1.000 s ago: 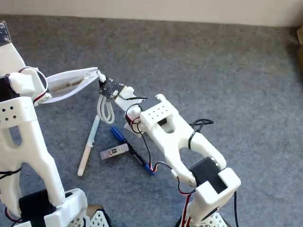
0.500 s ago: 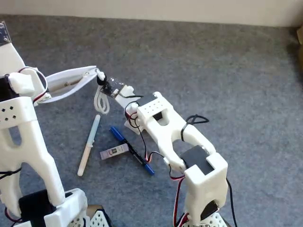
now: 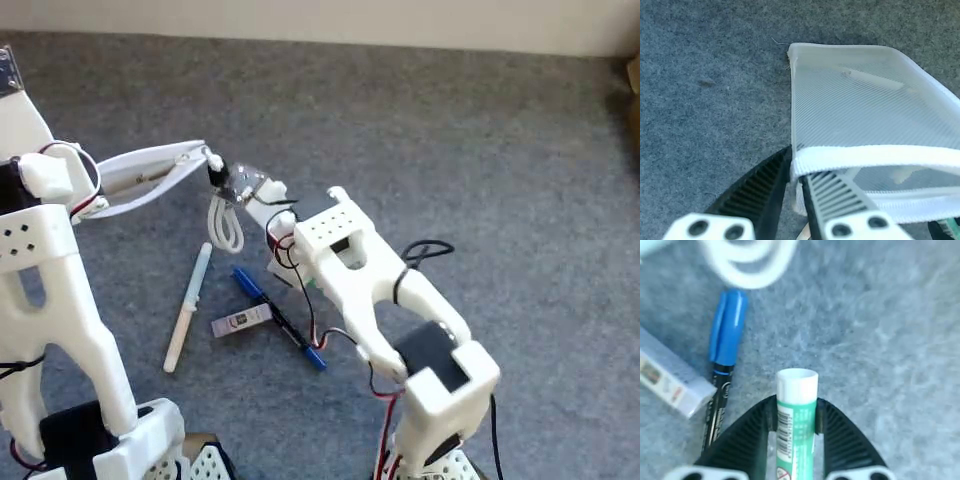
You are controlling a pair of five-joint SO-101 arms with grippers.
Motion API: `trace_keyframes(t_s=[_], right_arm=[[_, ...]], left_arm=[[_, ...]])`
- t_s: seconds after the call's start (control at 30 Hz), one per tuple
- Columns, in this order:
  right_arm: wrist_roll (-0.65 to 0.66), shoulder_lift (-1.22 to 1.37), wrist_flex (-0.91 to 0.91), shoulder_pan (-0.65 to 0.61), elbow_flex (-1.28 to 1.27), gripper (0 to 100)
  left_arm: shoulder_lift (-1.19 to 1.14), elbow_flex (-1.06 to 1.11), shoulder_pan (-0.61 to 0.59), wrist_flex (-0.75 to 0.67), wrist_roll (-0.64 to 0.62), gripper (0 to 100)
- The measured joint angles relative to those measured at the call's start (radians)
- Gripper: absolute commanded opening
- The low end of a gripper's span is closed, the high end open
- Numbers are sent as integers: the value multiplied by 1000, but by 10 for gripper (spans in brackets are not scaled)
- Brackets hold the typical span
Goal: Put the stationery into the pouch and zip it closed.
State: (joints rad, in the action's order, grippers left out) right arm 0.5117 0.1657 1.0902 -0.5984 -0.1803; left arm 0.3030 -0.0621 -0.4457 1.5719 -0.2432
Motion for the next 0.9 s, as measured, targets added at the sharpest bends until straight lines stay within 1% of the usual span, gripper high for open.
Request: trace_keyframes(t_s=[0.13, 0.3, 0.43, 0.5, 0.73, 0.9], right_arm=[[0, -87, 12, 0, 0, 11], [0, -203, 92, 0, 0, 11], [-5, -298, 107, 0, 0, 11], [-49, -331, 107, 0, 0, 11], [-226, -439, 107, 0, 0, 11], [-344, -543, 107, 0, 0, 11]], left_arm=[[0, 0, 0, 0, 0, 7], [0, 0, 0, 0, 0, 7], [0, 0, 0, 0, 0, 7], [0, 0, 9, 0, 0, 7], [0, 0, 97, 0, 0, 7], [0, 0, 180, 0, 0, 7]])
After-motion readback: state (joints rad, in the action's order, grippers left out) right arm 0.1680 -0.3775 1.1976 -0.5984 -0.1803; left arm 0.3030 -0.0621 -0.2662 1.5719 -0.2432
